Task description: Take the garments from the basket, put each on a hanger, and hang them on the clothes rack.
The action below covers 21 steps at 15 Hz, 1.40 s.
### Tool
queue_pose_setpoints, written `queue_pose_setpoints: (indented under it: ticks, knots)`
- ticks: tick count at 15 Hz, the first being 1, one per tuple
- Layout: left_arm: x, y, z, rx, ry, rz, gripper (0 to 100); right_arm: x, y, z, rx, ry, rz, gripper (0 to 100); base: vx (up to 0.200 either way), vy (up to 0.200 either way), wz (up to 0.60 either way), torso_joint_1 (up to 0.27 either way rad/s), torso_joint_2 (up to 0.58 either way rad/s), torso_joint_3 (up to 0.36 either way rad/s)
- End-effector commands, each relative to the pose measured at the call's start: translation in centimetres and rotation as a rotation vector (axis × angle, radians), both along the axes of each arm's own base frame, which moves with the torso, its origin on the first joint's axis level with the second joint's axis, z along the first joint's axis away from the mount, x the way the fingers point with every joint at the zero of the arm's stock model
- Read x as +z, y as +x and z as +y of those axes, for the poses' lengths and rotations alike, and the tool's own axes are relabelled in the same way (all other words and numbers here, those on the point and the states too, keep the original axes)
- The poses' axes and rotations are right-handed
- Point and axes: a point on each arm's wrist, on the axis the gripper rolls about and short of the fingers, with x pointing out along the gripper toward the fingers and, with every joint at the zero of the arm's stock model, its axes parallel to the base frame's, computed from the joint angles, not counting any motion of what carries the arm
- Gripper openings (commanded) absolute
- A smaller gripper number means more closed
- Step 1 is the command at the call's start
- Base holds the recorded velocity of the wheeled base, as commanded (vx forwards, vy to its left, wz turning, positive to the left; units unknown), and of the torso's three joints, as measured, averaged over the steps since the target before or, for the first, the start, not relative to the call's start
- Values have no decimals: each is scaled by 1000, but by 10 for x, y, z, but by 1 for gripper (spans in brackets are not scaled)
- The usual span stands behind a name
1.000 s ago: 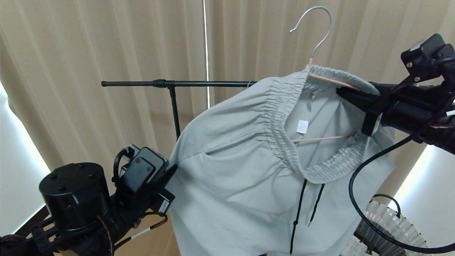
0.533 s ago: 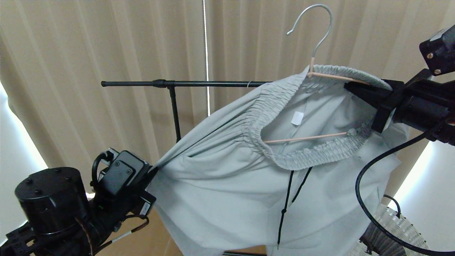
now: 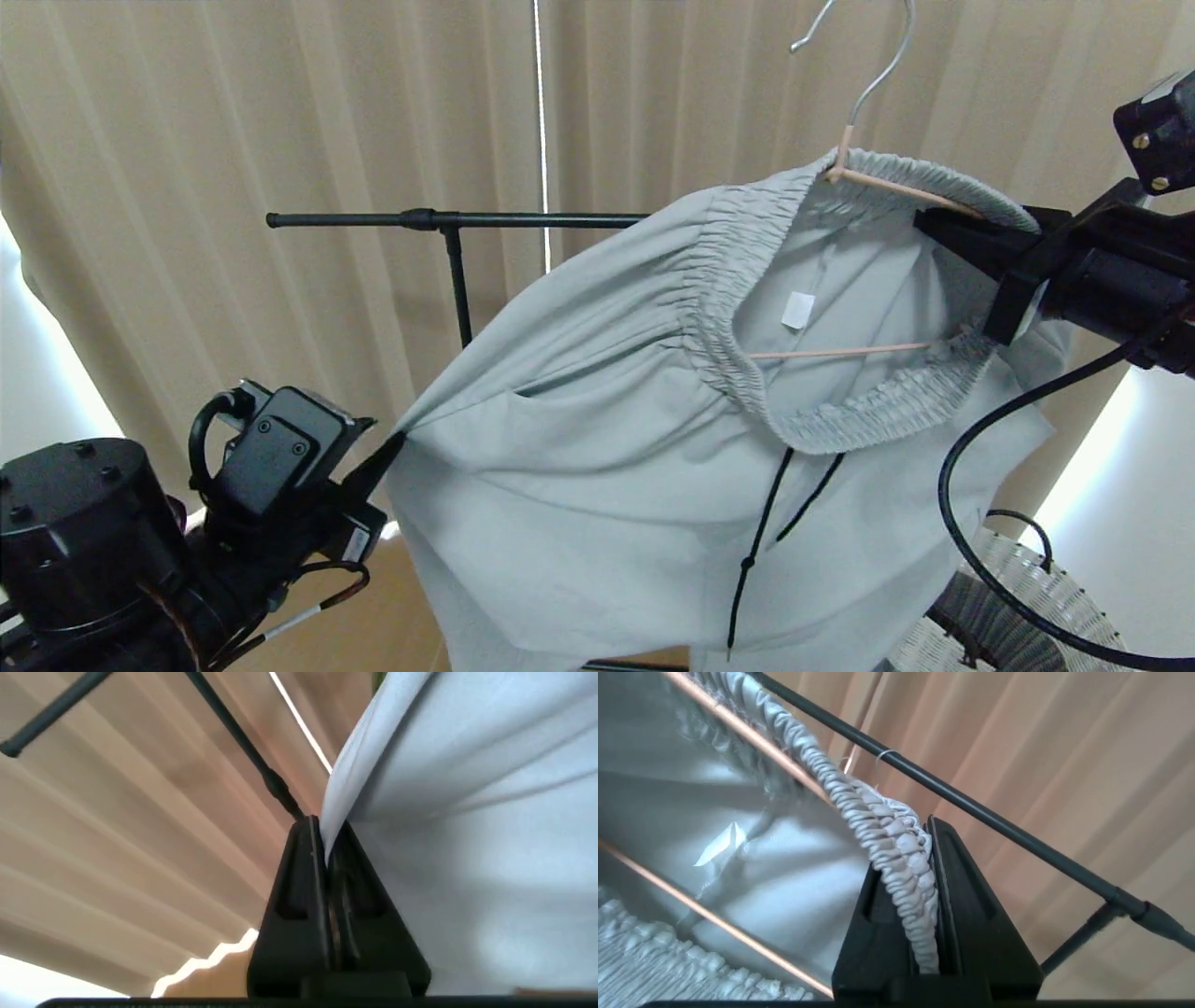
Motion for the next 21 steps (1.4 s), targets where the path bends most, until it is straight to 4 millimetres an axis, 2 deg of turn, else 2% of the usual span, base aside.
queue_pose_setpoints:
  ticks: [1, 7, 9, 11, 13, 16, 17, 18, 21]
  knots:
    - [6, -2, 1, -3, -18, -26, 100, -1, 1, -2, -9, -4, 6, 0, 0, 0, 0, 0, 0, 0]
    - [25, -13, 7, -27, -97, -64, 100, -7, -2, -30, -129, -25, 95, 0, 0, 0, 0, 0, 0, 0]
    - [53, -22, 11, -18, -164, -11, 100, -10, -11, -50, -219, -36, 160, 0, 0, 0, 0, 0, 0, 0]
    - [72, -36, 18, -49, -208, 93, 100, -12, -22, -66, -293, -40, 219, 0, 0, 0, 0, 0, 0, 0]
    - [81, -49, 24, -75, -253, 178, 100, -14, -33, -79, -360, -41, 280, 0, 0, 0, 0, 0, 0, 0]
    - [66, -60, 42, 24, -312, 236, 100, -19, -48, -97, -520, -43, 350, 0, 0, 0, 0, 0, 0, 0]
    - [66, -60, 42, 24, -312, 236, 100, -19, -48, -97, -520, -43, 350, 0, 0, 0, 0, 0, 0, 0]
    - [59, -73, 47, 22, -315, 227, 100, -24, -49, -102, -591, -46, 368, 0, 0, 0, 0, 0, 0, 0]
    - [36, -91, 56, 31, -316, 234, 100, -33, -50, -106, -713, -65, 399, 0, 0, 0, 0, 0, 0, 0]
